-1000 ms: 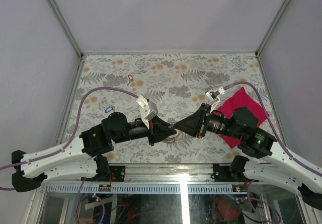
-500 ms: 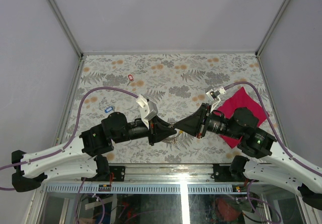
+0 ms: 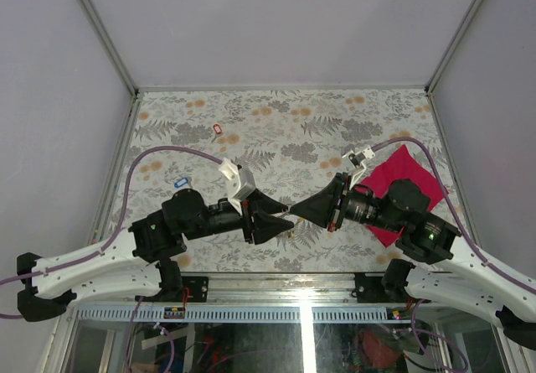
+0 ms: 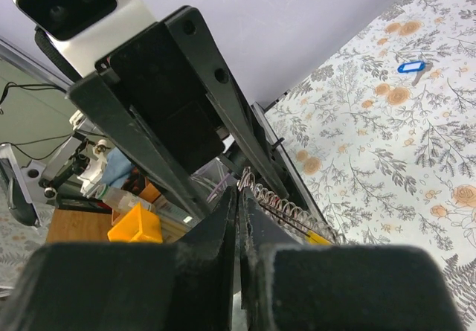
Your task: Put the keys on the keyring
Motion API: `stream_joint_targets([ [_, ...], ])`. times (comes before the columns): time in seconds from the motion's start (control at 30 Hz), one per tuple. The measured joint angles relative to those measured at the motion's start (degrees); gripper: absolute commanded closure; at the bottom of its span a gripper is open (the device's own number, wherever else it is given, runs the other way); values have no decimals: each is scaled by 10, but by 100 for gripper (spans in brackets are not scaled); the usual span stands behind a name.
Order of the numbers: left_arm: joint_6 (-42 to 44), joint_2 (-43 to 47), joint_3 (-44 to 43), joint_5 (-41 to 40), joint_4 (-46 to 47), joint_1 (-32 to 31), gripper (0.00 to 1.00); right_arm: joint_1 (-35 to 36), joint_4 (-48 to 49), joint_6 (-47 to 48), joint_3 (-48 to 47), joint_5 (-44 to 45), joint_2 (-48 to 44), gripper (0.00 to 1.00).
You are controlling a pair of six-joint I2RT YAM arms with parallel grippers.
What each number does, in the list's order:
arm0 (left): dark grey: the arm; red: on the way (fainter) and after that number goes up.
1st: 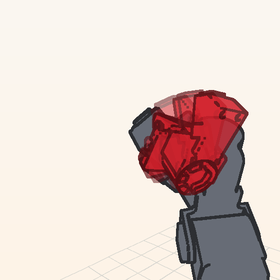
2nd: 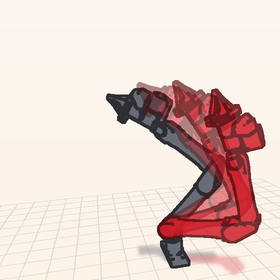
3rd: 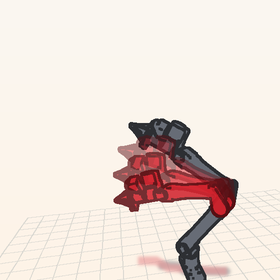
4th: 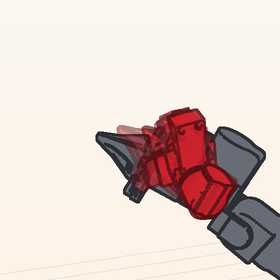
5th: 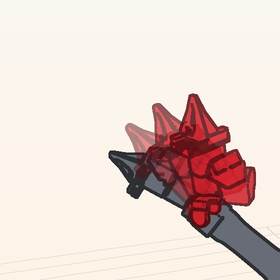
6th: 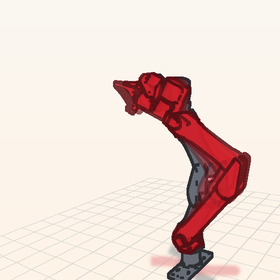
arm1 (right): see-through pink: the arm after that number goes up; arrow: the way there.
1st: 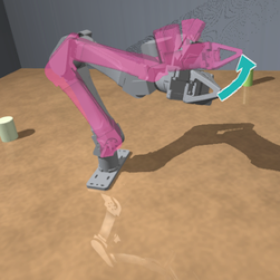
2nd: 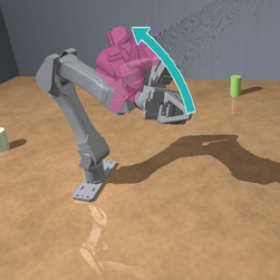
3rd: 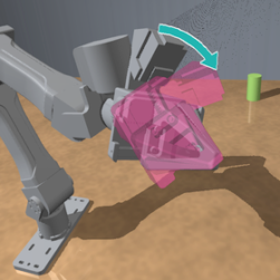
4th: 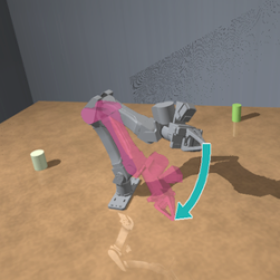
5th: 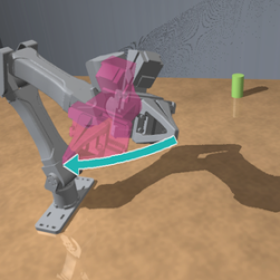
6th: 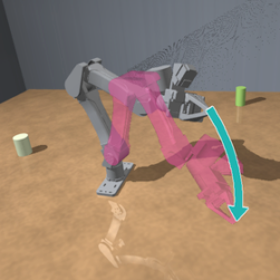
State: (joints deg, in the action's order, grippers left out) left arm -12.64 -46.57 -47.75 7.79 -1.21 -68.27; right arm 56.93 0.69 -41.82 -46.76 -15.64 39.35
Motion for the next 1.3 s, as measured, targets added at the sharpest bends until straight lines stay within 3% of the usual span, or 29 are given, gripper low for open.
stream_joint_targets([
  [0.17,-9,26,16,8,23,0,51,0,-13,10,-3,0,0,100],
  [0.4,-22,38,29,24,44,0,70,0,-19,30,-15,-12,0,100],
  [0.67,-32,37,31,52,62,0,85,0,-34,64,-37,-40,-3,100],
  [0.8,-35,35,31,60,68,0,85,0,-36,75,-39,-52,-8,100],
  [1.03,-41,37,31,64,76,0,74,0,-56,97,-46,-66,-10,100],
  [1.3,-45,44,31,64,90,0,78,0,-58,110,-47,-81,-10,100],
])
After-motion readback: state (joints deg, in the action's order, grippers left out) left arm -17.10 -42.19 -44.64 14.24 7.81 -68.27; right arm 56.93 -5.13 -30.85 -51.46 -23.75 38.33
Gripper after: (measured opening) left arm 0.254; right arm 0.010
